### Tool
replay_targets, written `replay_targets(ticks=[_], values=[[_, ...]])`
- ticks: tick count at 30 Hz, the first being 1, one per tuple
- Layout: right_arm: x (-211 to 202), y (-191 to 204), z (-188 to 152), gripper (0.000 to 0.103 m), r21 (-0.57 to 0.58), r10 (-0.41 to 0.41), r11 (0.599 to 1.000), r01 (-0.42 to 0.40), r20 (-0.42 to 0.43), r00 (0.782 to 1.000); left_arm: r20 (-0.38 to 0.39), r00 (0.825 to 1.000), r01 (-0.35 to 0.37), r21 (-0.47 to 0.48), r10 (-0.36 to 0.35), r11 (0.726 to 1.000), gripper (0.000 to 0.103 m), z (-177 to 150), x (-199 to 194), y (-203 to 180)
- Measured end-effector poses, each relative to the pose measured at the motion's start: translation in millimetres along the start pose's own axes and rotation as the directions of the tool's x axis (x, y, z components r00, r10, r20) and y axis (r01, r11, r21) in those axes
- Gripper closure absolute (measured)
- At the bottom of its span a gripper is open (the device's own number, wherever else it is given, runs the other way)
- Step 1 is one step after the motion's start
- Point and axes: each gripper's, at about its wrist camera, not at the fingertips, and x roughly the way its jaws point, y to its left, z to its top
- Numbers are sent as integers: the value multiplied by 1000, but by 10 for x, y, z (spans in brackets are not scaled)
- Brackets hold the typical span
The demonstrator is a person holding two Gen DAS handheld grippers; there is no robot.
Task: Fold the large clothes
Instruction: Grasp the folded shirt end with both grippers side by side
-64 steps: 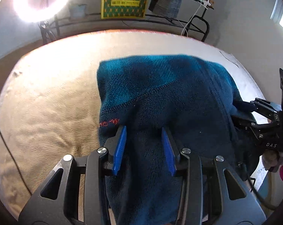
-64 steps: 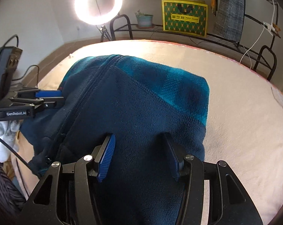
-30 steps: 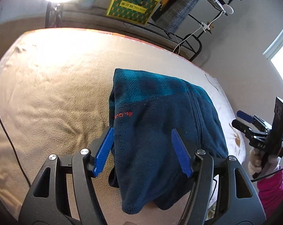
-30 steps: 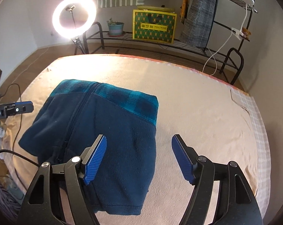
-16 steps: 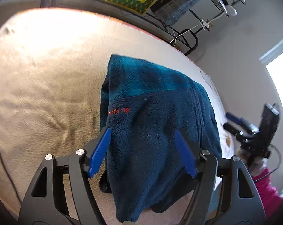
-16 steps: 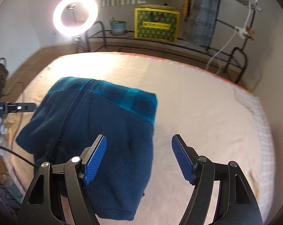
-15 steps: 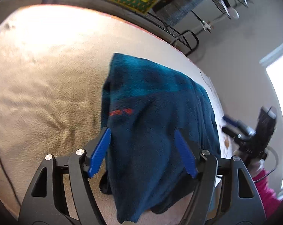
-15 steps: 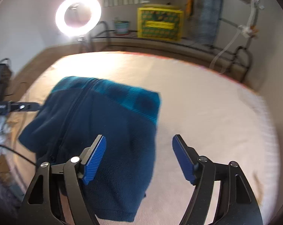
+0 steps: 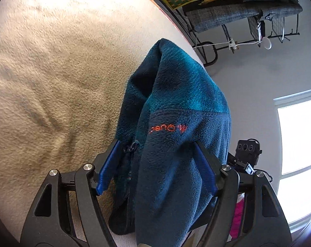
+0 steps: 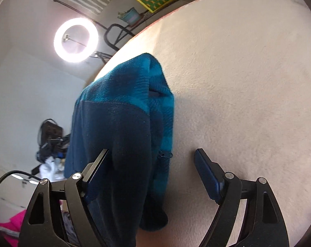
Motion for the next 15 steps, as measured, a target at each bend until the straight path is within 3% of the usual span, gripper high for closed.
replay_targets(ticks=[5,9,12,15], values=[[27,-38,13,19,20,89,996,-89,4,996,16,999,38,3,-38,999,30,-38,15,54],[100,36,-2,19,13,140,990,-140,-8,990,20,1000,18,18,-18,1000,34,-56,40,7],[183,158,0,20,-29,135,990,-136,-38,990,19,1000,-4,28,3,1000,39,-59,68,-65],[218,211,2,25,-41,115,992,-117,-43,992,29,999,-36,58,35,998,52,-66,62,-183]])
